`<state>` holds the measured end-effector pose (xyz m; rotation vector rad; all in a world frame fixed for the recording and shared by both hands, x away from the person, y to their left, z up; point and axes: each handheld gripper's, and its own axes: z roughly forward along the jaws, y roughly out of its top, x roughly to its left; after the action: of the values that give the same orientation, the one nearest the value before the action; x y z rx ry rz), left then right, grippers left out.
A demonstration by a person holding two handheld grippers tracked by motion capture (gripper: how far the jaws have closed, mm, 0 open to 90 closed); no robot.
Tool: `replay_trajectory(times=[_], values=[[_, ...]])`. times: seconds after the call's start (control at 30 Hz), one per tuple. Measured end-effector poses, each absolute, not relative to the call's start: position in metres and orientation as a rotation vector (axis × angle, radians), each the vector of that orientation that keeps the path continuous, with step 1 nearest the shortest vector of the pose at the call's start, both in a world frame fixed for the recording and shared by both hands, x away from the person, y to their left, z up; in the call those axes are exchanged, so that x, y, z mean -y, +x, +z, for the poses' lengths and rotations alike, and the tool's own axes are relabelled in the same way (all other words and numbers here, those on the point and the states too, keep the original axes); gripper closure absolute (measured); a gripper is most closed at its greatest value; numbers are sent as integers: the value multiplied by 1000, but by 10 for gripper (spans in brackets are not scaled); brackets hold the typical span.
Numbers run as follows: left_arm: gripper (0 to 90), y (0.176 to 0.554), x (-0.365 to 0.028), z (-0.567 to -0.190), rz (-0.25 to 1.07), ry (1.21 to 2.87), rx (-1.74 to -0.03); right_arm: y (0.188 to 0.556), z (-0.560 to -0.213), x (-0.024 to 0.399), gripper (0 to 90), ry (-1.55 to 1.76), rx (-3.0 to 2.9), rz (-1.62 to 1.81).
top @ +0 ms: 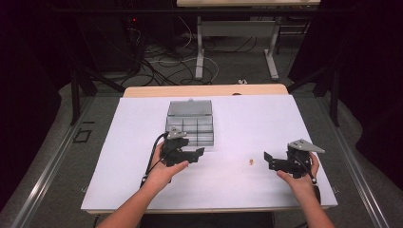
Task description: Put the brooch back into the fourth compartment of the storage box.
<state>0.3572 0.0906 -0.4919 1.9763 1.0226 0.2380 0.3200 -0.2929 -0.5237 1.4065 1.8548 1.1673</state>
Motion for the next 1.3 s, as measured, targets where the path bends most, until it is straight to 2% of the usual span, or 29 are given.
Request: replay_trajectory(times=[0.8,1.13,1.3], values=[[311,376,-37,-490,65,2039,-1075,321,-525,295,8,1406,-1872,1176],[334,380,-15,-492,55,2064,-1041,319,-525,296,11,1423,-1866,1177],[361,382,-4,-494,8,2055,-1053,316,-526,297,11,1412,-1878,1172]])
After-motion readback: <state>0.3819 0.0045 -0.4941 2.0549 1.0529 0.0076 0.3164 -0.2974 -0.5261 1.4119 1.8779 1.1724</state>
